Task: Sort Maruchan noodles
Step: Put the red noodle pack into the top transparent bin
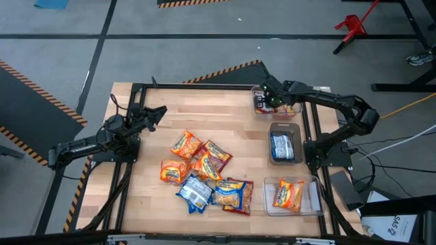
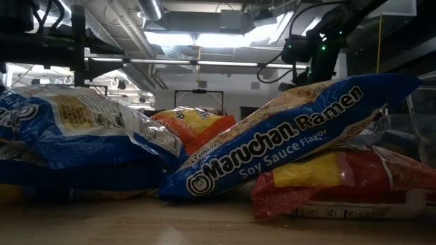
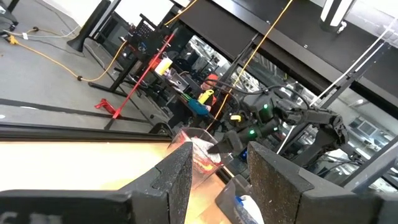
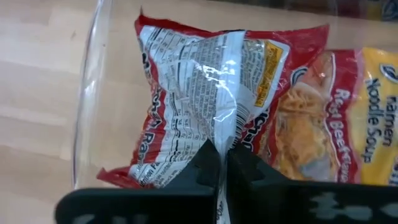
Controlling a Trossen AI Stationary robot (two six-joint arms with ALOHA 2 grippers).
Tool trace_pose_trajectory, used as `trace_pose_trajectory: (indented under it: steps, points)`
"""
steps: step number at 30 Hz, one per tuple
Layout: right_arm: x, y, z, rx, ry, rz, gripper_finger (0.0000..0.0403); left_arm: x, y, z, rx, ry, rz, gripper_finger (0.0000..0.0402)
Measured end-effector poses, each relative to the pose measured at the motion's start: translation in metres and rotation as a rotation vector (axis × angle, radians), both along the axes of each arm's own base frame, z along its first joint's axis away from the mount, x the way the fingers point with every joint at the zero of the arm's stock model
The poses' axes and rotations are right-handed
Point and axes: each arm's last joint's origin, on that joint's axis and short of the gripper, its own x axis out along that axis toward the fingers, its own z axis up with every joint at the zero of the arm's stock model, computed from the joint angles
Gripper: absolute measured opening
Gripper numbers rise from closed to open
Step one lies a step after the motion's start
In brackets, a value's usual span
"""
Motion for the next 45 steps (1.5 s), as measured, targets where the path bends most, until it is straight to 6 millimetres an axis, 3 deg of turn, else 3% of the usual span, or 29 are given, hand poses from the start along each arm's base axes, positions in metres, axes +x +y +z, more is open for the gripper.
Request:
trace_pose_trajectory:
  steps: [9,20,25,31,35,38,42,45]
  points:
    - [0.001,0.000,-0.001,0.003,-0.008,0.026,0.0015,0.000,0.000,0.000,-0.001,0.000,0.008,0.0147]
    - [0.003,-0.004,0.006,0.001,-0.043,0.035,0.0199,0.000,0.000,0.000,-0.001,-0.001,0.008,0.0147]
    - [0.027,0.002,0.038,-0.023,-0.197,0.169,0.0228,0.000,0.000,0.000,0.001,0.000,-0.007,0.0147]
    - [0.079,0.054,0.070,-0.128,-0.399,0.492,0.0223,0.000,-0.001,0.000,0.004,0.001,-0.021,0.0147]
    - [0.109,0.098,0.059,-0.149,-0.408,0.662,0.0221,0.000,-0.001,0.000,0.004,0.001,-0.022,0.0147]
    - [0.125,0.124,0.037,-0.105,-0.354,0.762,0.0228,0.000,-0.001,0.000,0.004,0.001,-0.023,0.0147]
    - [0.142,0.148,0.001,0.019,-0.294,0.858,0.0260,0.000,-0.001,0.000,0.004,0.001,-0.023,0.0147]
    - [0.153,0.153,-0.022,0.114,-0.302,0.864,0.0297,0.000,-0.001,0.000,0.004,0.000,-0.023,0.0147]
